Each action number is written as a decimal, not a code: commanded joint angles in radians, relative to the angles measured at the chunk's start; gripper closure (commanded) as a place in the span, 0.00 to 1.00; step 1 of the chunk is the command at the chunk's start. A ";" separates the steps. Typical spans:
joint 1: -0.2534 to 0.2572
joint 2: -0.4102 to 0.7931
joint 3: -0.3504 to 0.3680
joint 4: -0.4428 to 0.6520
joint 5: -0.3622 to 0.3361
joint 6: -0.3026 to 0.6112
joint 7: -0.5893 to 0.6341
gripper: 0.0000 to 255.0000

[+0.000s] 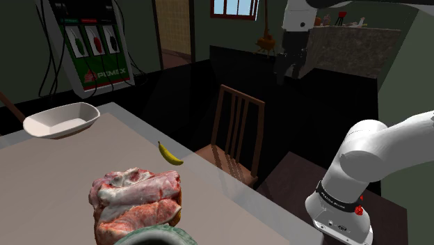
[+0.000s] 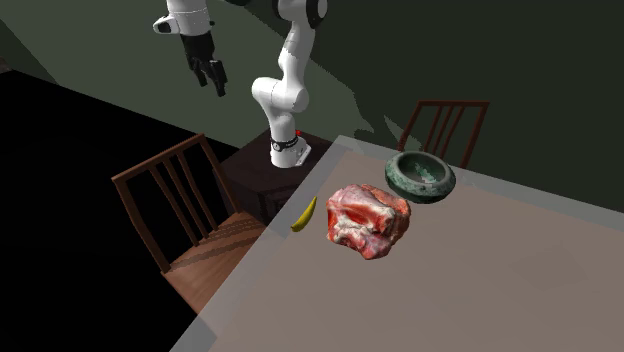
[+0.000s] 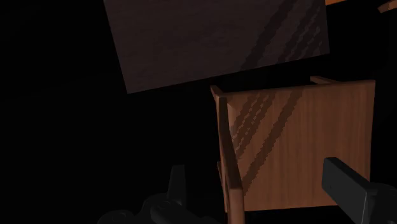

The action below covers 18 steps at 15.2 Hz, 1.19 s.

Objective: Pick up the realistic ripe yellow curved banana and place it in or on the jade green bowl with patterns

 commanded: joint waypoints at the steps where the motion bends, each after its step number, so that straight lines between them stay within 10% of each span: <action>1: 0.000 0.000 0.000 0.000 0.000 0.000 0.000 0.00; 18: 0.113 0.363 0.320 0.125 0.137 0.202 0.305 0.00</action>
